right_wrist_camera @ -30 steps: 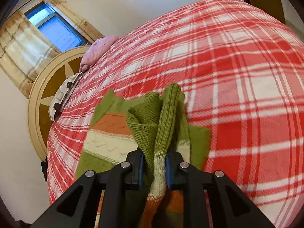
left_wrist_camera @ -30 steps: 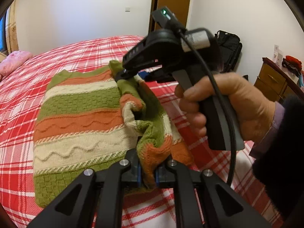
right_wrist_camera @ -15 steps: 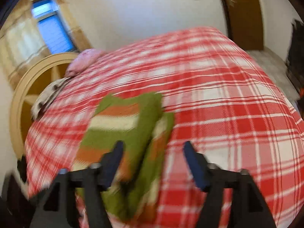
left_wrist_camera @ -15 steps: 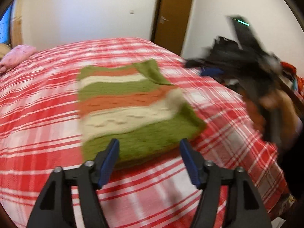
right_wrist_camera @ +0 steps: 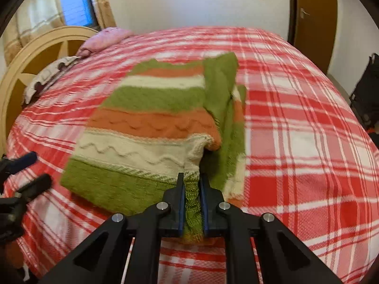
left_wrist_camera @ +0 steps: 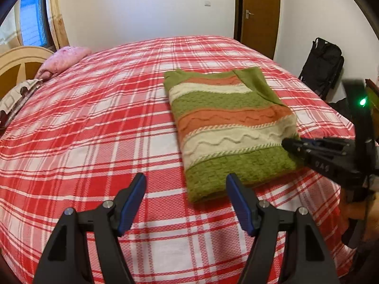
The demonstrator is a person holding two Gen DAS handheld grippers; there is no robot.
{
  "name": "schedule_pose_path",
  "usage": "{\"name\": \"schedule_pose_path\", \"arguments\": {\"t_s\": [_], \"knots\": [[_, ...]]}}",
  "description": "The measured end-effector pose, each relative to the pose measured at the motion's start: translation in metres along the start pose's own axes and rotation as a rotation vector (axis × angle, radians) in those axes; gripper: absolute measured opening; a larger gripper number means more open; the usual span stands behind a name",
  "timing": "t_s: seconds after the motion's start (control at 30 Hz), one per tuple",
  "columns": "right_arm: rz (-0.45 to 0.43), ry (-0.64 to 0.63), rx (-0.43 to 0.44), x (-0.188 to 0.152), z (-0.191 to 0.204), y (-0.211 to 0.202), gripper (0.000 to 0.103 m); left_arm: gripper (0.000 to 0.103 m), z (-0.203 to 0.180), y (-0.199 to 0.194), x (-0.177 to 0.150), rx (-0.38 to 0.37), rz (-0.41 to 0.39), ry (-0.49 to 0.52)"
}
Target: Fold small clothes
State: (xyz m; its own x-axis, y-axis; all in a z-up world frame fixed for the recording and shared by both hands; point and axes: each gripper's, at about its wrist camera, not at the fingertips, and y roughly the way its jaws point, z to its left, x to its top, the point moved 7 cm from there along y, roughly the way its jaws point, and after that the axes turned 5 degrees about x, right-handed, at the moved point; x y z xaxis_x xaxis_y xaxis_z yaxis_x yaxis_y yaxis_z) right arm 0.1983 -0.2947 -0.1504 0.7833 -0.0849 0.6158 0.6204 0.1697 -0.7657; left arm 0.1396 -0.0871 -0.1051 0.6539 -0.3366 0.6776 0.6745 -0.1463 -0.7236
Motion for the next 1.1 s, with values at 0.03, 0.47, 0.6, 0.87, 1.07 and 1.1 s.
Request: {"name": "schedule_pose_path", "arguments": {"t_s": [0.03, 0.47, 0.6, 0.87, 1.07, 1.1], "knots": [[-0.01, 0.039, 0.022, -0.004, -0.004, -0.002, 0.011, 0.072, 0.001, -0.002, 0.0, 0.009, -0.002, 0.005], [-0.109, 0.097, 0.089, 0.027, 0.007, -0.069, 0.011, 0.072, 0.019, -0.005, -0.001, 0.015, 0.012, -0.033], [-0.137, 0.02, 0.032, 0.068, 0.007, -0.066, 0.024, 0.072, 0.022, 0.001, 0.012, 0.004, 0.013, -0.049], [-0.118, -0.125, -0.078, 0.139, 0.02, 0.013, 0.061, 0.072, 0.017, 0.035, 0.049, 0.004, 0.016, -0.087], [0.03, -0.218, -0.195, 0.141, 0.015, 0.088, 0.025, 0.072, 0.007, 0.078, 0.057, 0.004, 0.078, -0.131], [0.017, -0.195, -0.186, 0.144, 0.01, 0.09, 0.024, 0.072, 0.005, 0.082, 0.057, -0.005, 0.082, -0.14]]}}
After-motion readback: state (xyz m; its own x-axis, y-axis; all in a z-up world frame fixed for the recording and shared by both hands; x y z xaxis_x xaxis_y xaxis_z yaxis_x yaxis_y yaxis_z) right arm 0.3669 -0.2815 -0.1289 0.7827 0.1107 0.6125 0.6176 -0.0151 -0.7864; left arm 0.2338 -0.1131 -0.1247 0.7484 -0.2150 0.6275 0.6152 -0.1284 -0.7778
